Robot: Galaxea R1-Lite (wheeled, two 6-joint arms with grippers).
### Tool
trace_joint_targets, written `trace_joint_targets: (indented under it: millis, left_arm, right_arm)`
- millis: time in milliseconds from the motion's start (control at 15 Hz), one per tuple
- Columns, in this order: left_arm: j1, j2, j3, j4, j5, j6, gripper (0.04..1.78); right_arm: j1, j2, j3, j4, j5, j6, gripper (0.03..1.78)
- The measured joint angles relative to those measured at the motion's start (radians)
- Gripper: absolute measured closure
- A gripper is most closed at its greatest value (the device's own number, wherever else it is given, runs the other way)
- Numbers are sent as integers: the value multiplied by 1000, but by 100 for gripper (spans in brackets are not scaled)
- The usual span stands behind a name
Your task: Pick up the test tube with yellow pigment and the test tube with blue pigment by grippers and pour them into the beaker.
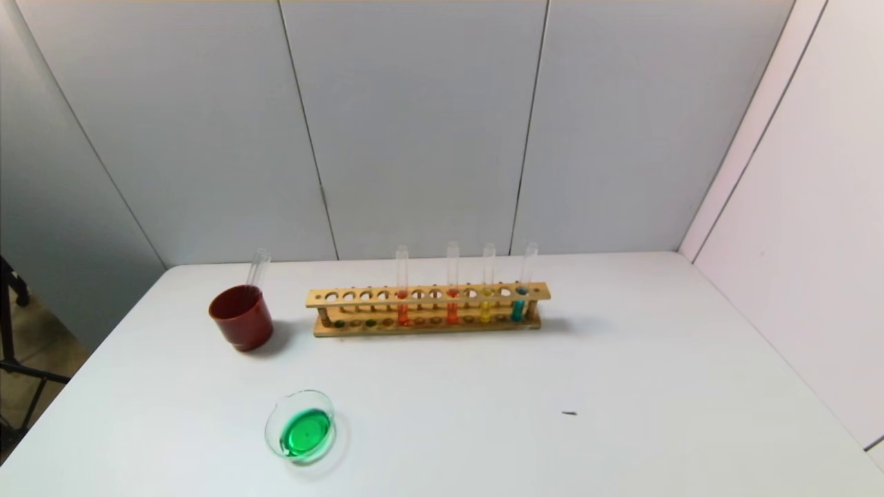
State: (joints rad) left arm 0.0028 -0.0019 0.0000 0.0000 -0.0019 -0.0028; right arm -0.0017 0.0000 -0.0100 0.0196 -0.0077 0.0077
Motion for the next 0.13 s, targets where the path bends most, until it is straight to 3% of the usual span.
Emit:
trace_joint_targets:
  millis: [133]
  left_arm:
    - [0, 0, 0, 0, 1, 0, 7]
  right_arm:
    - [0, 0, 1, 0, 0, 0, 11]
